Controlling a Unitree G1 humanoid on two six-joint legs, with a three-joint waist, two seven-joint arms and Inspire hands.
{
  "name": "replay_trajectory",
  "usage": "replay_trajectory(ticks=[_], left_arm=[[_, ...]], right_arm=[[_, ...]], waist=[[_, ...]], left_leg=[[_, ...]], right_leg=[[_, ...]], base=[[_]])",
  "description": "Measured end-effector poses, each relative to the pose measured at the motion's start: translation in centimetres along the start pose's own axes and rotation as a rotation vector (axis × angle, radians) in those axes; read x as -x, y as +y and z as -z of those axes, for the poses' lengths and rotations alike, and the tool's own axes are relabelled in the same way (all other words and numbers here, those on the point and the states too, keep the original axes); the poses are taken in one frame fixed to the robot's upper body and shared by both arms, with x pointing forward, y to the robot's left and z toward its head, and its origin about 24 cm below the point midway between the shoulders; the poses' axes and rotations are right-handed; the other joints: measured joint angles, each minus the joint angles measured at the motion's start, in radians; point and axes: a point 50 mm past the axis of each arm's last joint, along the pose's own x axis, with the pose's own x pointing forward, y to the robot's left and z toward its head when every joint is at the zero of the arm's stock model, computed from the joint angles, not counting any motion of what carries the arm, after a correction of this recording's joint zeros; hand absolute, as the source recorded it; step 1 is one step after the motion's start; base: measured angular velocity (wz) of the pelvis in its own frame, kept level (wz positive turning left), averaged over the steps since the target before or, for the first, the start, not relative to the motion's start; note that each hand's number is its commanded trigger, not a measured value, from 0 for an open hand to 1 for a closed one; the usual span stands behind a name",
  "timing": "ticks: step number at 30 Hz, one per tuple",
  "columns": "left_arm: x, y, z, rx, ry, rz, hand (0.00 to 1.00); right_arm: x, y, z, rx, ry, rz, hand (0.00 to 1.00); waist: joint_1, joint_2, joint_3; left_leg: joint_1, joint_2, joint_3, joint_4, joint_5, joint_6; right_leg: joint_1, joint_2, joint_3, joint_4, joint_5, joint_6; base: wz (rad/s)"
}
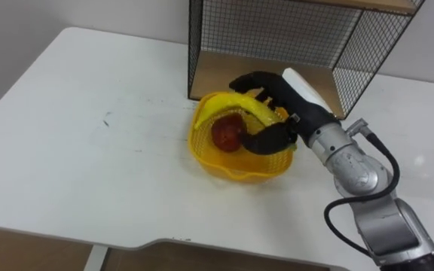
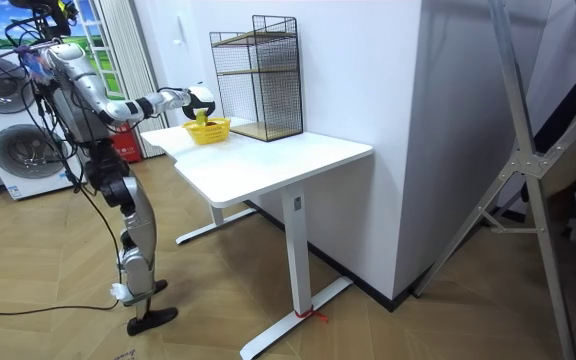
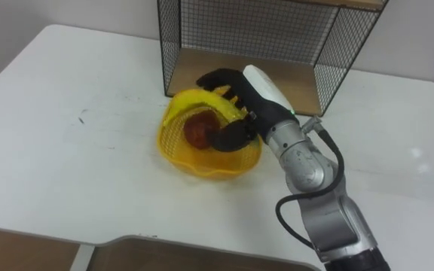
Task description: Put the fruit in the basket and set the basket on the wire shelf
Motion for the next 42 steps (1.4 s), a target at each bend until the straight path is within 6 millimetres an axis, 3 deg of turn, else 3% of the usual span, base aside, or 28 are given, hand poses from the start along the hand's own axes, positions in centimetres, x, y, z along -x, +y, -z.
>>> replay_trajectory(ticks=[17, 26, 35, 42], left_arm=[[0.0, -0.1, -0.1, -0.006, -0.002, 0.002, 0.00], [0.0, -0.1, 0.1, -0.004, 0.002, 0.004, 0.00], [0.1, -0.1, 1.0, 0.019, 0.023, -0.004, 0.00], [0.3, 0.0, 2.3, 0.068, 0.062, -0.011, 0.00]], right_arm=[[0.0, 0.4, 0.9, -0.006, 0.039, -0.015, 0.00], [0.0, 0.3, 1.0, -0.003, 0.043, -0.016, 0.00], [0.2, 0.0, 1.1, -0.159, 0.016, -0.001, 0.00], [1.2, -3.1, 0.3, -0.381, -0.088, 0.128, 0.00]], waist=[[-0.011, 0.001, -0.0008], [-0.014, 0.004, -0.0051], [-0.038, 0.000, -0.0127], [-0.047, 0.004, -0.0161]], left_leg=[[0.001, -0.002, -0.006, 0.008, 0.001, 0.001], [-0.002, -0.002, -0.010, 0.015, 0.001, 0.001], [0.001, -0.004, -0.022, 0.015, 0.001, 0.002], [-0.002, -0.003, -0.020, 0.013, 0.001, 0.002]], right_leg=[[0.007, -0.003, -0.009, 0.001, 0.000, 0.000], [0.008, -0.004, -0.014, 0.003, 0.000, 0.000], [0.017, -0.004, -0.024, 0.000, 0.000, 0.000], [0.017, -0.003, -0.019, 0.000, 0.000, 0.001]], base=[[0.01], [0.00], [0.04], [0.00]])
